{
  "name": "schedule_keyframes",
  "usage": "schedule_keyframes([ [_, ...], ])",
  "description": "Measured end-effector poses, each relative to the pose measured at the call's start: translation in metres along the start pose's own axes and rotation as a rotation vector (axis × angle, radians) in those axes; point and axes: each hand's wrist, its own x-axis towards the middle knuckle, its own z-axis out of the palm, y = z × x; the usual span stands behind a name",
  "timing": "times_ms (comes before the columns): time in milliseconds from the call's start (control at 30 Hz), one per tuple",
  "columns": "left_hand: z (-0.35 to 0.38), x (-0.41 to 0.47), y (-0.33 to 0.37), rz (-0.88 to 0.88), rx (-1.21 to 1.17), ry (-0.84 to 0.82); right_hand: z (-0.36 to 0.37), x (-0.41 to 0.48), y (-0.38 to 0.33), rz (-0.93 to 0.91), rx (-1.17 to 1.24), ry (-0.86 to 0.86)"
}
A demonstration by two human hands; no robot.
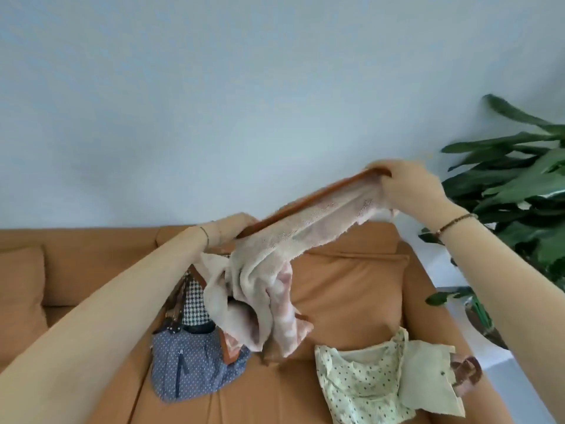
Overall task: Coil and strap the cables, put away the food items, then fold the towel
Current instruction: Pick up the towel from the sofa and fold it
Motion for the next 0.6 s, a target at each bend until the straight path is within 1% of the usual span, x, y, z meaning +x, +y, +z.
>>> schedule_keyframes([
  [67,-0.035,-0.023,0.042,0.128,-0.305,0.166,-0.053,0.014,-0.017,-0.039,-0.015,0.132],
  [100,-0.052,-0.036,0.062,0.213,-0.404,0.210,-0.075,0.022,-0.026,-0.047,-0.033,0.215],
  [133,-0.070,-0.044,0.079,0.307,-0.411,0.232,-0.099,0.027,-0.036,-0.054,-0.045,0.306],
  [167,-0.084,-0.050,0.093,0.390,-0.306,0.270,-0.115,0.035,-0.043,-0.056,-0.060,0.389],
  [200,-0.100,-0.057,0.104,0.463,-0.149,0.343,-0.132,0.038,-0.051,-0.063,-0.071,0.468],
  [233,-0.114,-0.063,0.114,0.540,-0.003,0.449,-0.146,0.041,-0.057,-0.070,-0.079,0.528],
  [267,-0.124,-0.065,0.120,0.569,0.080,0.529,-0.157,0.043,-0.060,-0.066,-0.078,0.571],
  [300,-0.127,-0.067,0.121,0.575,0.092,0.555,-0.163,0.045,-0.061,-0.057,-0.077,0.606],
  [333,-0.124,-0.069,0.116,0.541,0.088,0.536,-0.167,0.046,-0.062,-0.045,-0.076,0.626],
  [400,-0.097,-0.061,0.081,0.386,0.152,0.400,-0.163,0.044,-0.054,-0.020,-0.076,0.642],
  [467,-0.058,-0.054,0.021,0.189,0.294,0.240,-0.150,0.044,-0.044,-0.017,-0.090,0.603],
  [533,-0.031,-0.050,-0.039,-0.022,0.320,0.120,-0.127,0.042,-0.032,-0.022,-0.122,0.523],
  [600,-0.029,-0.047,-0.070,-0.101,0.283,0.122,-0.102,0.041,-0.022,-0.023,-0.168,0.456],
])
